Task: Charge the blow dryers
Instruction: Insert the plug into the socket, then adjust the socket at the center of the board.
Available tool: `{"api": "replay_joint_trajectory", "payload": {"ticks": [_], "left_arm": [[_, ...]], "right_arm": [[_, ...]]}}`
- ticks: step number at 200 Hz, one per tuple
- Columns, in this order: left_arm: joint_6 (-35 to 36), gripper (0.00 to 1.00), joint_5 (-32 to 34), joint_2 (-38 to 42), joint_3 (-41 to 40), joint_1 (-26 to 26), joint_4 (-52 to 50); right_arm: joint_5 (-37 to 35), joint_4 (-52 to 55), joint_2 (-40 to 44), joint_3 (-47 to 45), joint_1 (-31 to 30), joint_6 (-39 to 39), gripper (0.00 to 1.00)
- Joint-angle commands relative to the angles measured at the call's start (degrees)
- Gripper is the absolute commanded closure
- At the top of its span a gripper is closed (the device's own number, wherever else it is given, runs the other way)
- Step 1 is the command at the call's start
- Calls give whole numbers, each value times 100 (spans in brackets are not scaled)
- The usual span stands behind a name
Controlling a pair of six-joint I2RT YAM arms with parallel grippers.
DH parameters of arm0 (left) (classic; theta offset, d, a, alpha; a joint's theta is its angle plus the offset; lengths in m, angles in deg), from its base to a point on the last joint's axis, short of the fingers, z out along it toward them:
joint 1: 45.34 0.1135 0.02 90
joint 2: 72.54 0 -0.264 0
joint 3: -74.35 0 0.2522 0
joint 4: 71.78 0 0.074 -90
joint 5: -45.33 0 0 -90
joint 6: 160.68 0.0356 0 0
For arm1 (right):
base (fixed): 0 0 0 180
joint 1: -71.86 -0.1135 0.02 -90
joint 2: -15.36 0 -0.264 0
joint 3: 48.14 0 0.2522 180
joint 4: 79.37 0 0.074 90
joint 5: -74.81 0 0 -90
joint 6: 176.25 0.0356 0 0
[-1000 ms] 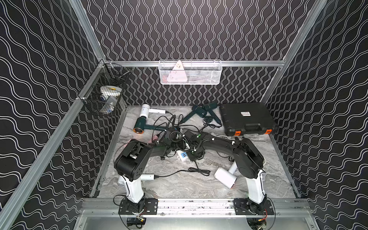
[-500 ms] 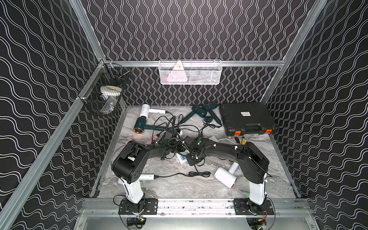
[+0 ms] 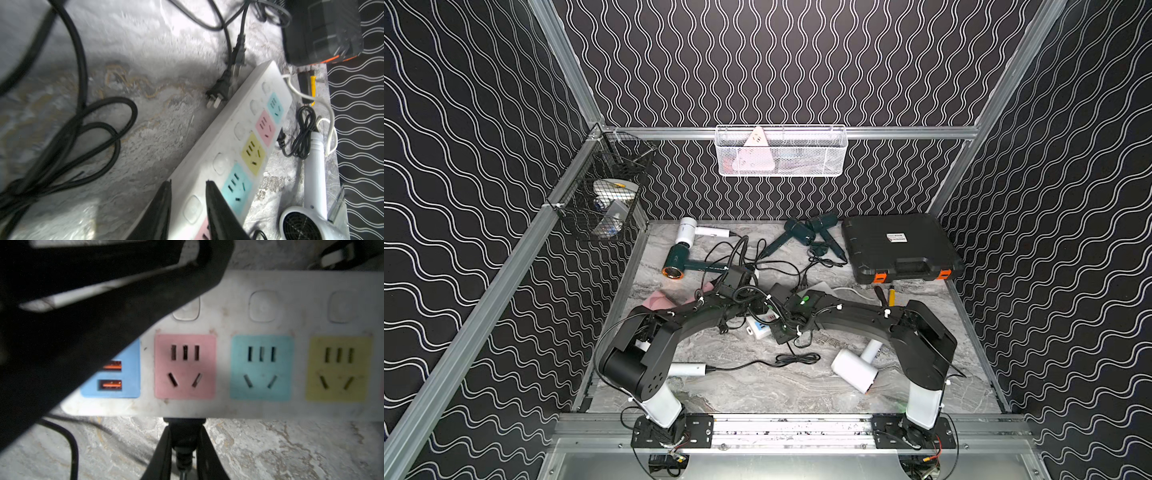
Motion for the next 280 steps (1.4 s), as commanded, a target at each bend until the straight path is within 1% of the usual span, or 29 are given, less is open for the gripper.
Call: {"api": "replay_joint_trajectory", "payload": {"ticks": [1, 19, 37, 56, 77, 86, 97, 103, 111, 137, 154, 159, 162, 182, 202, 224, 251, 280], "left_arm": [[96, 62, -375, 149, 83, -81, -391], [63, 59, -327, 254, 74, -80, -491], [34, 58, -298, 322, 74, -81, -577], [10, 56, -243, 525, 57, -83, -701], [33, 47, -49, 979, 47, -99, -978], [59, 44, 72, 1215, 64, -109, -1160], [48, 37, 256, 1517, 70, -146, -1353], [8, 33, 369, 1697, 74, -168, -1456], [-65, 26, 475, 1919, 75, -178, -1555], [-166, 15, 797, 2684, 135, -194, -2044], [-188, 7, 1104, 3334, 81, -208, -2491], [-214, 2, 1204, 3540, 40, -206, -2620], [-227, 1, 1243, 3663, 12, -205, -2684], [-363, 1, 1469, 4391, -155, -209, -3071], [-445, 1, 1717, 4843, -246, -203, -3529], [-599, 1, 1807, 5164, -369, -203, -3855], [-788, 1, 1829, 5437, -528, -204, -3909], [-856, 1, 1883, 5326, -619, -205, -3801]], "right_arm": [[-52, -1034, 217, -112, -6, -194, 72], [-35, -1051, 373, -280, -4, -197, 65], [10, -1115, 507, -459, -4, -183, 62], [10, -1139, 739, -642, -4, -140, 61], [9, -1124, 1192, -834, -4, -111, 57], [5, -1105, 1427, -913, -4, -100, 53], [40, -1062, 1723, -998, -4, -94, 48], [73, -1035, 1888, -1001, -4, -92, 45], [100, -1004, 2118, -1228, -4, -70, 41], [214, -879, 2874, -1549, -12, 7, 19], [266, -704, 3358, -1758, -13, 96, 1], [279, -650, 3507, -1829, -13, 125, 1], [286, -611, 3594, -1868, -13, 146, 1], [339, -507, 4174, -2172, -18, 372, 1], [304, -575, 4611, -2484, -15, 703, 0], [-90, -472, 4870, -2642, -14, 1165, 0], [-594, -193, 4933, -2672, -13, 1747, 0], [-984, 18, 4895, -2584, -4, 1781, 0]]}}
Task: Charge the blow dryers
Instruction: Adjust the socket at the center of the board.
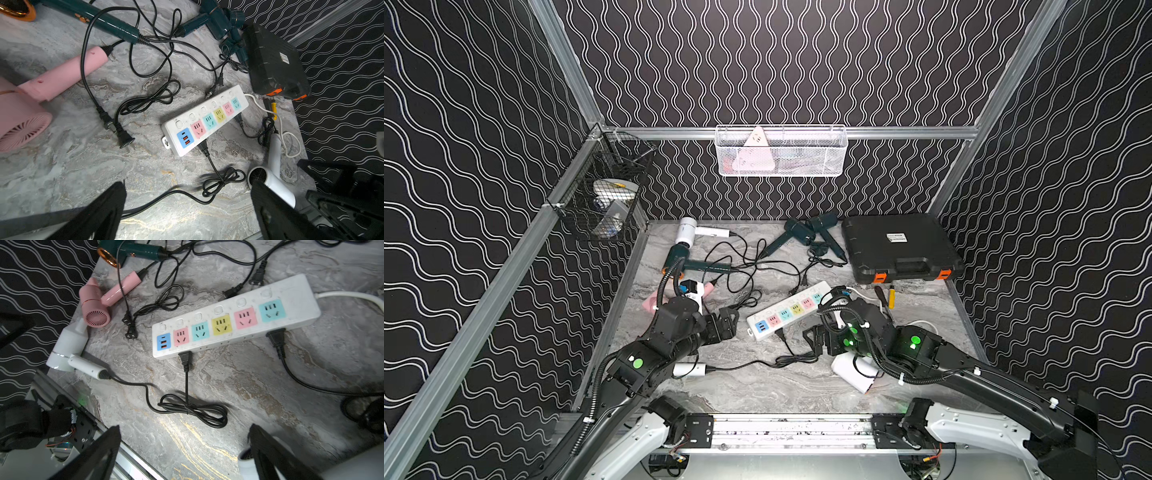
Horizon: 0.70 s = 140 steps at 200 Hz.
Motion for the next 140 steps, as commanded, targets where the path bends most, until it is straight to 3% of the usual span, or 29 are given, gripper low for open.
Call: {"api": "replay_joint_trajectory", "payload": {"ticks": [1, 68, 96, 140], "left_arm": [[-201, 1, 162, -109, -58, -1, -29], [-250, 1, 7, -552, -526, -1, 897], [-389, 1, -255, -939, -728, 0, 1815], [-802, 1, -794, -1965, -850, -32, 3473]], "right_arm": [[-597, 308, -13, 77, 7, 358, 0], [-1041, -285, -213, -137, 253, 415, 1], [-588, -497, -489, -50, 578, 224, 0], [518, -920, -1260, 146, 1562, -91, 1]]}}
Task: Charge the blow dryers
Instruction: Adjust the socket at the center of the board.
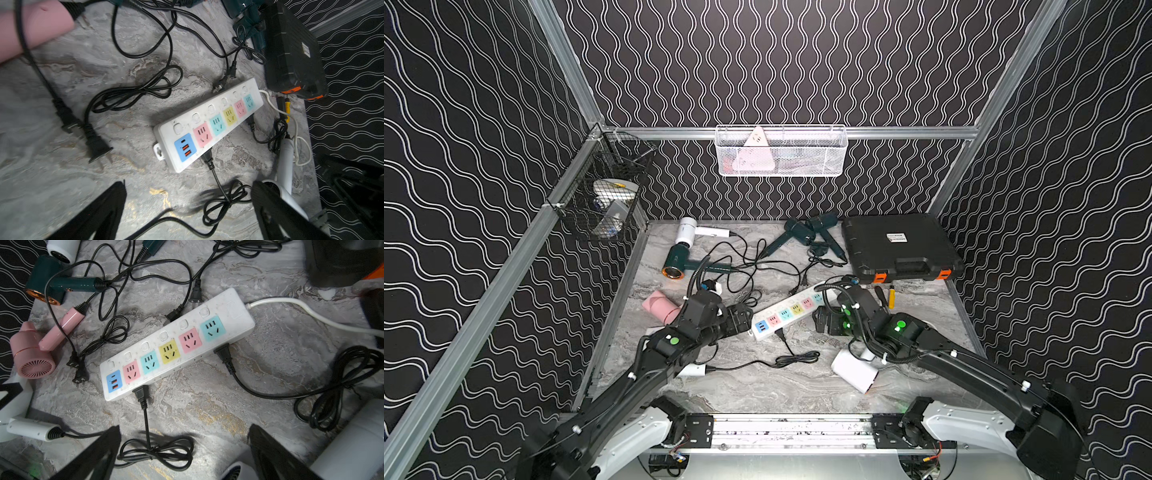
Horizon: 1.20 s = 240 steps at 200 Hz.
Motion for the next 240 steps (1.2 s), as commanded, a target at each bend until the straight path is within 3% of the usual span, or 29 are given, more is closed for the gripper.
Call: {"api": "replay_joint_trajectory", "payload": {"ticks": [1, 50, 97, 132, 193, 240], "left_arm": [[-321, 1, -351, -396, -28, -36, 1322], [-6, 1, -53, -951, -189, -160, 2204], [654, 1, 557, -1038, -549, -175, 2615], [671, 1, 338, -1257, -579, -196, 2830], [803, 1, 495, -1240, -607, -200, 2791], [839, 1, 528, -1267, -614, -207, 2819]], "right_arm": [[702, -398, -364, 184, 360, -207, 1], [1490, -494, -1576, 931, 943, -681, 2], [1686, 140, -3278, 2315, 1138, -965, 4], [1737, 539, -4282, 3082, 1287, -1150, 5], [1739, 917, -5221, 3674, 1505, -1449, 5], [1994, 986, -4967, 3342, 1510, -1484, 5]]}}
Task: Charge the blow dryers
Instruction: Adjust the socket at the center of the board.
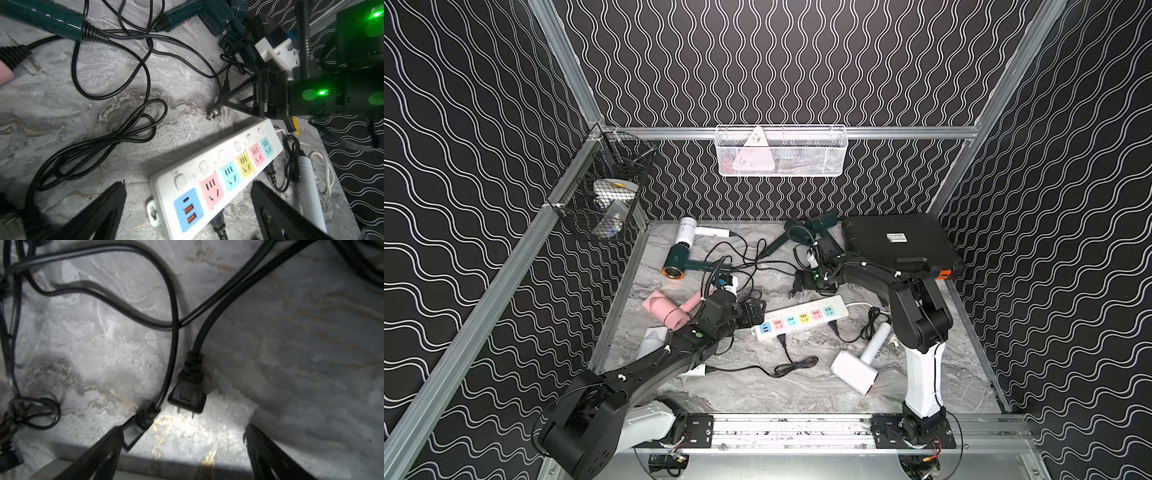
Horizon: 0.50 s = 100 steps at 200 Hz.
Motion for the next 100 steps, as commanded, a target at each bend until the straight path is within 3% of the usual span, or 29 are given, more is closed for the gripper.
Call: {"api": "replay_joint_trajectory", "payload": {"ticks": [1, 42, 100], "left_arm": [[144, 1, 99, 24, -14, -15, 198], [179, 1, 109, 57, -5, -16, 168], [219, 1, 126, 90, -81, -16, 294]], "right_arm": [[176, 625, 183, -261, -2, 37, 5], [181, 522, 656, -506, -7, 77, 5], [-984, 685, 1515, -480, 86, 92, 5]]}}
